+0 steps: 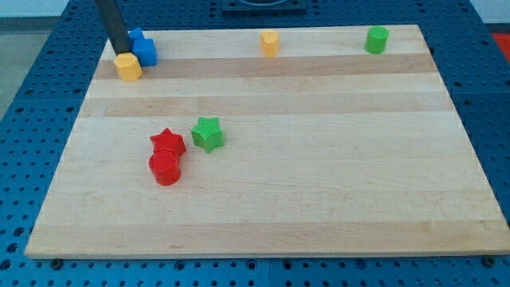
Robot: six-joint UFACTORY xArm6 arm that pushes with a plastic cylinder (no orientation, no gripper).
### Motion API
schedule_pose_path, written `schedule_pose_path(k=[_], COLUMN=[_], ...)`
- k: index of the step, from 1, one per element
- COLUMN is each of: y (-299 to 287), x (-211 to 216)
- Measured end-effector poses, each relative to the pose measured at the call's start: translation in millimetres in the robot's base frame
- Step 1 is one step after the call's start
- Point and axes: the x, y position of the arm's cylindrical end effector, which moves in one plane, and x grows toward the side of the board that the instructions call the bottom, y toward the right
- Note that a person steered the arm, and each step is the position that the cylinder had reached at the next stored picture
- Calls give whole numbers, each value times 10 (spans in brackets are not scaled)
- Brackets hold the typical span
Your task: Push the blue cube towards the center right
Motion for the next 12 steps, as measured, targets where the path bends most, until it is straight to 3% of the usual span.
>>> schedule_pose_path(k=[5,6,8,9,10,12], y=[558,614,672,728,720,975], x=[-368,-331,133,129,-221,-323])
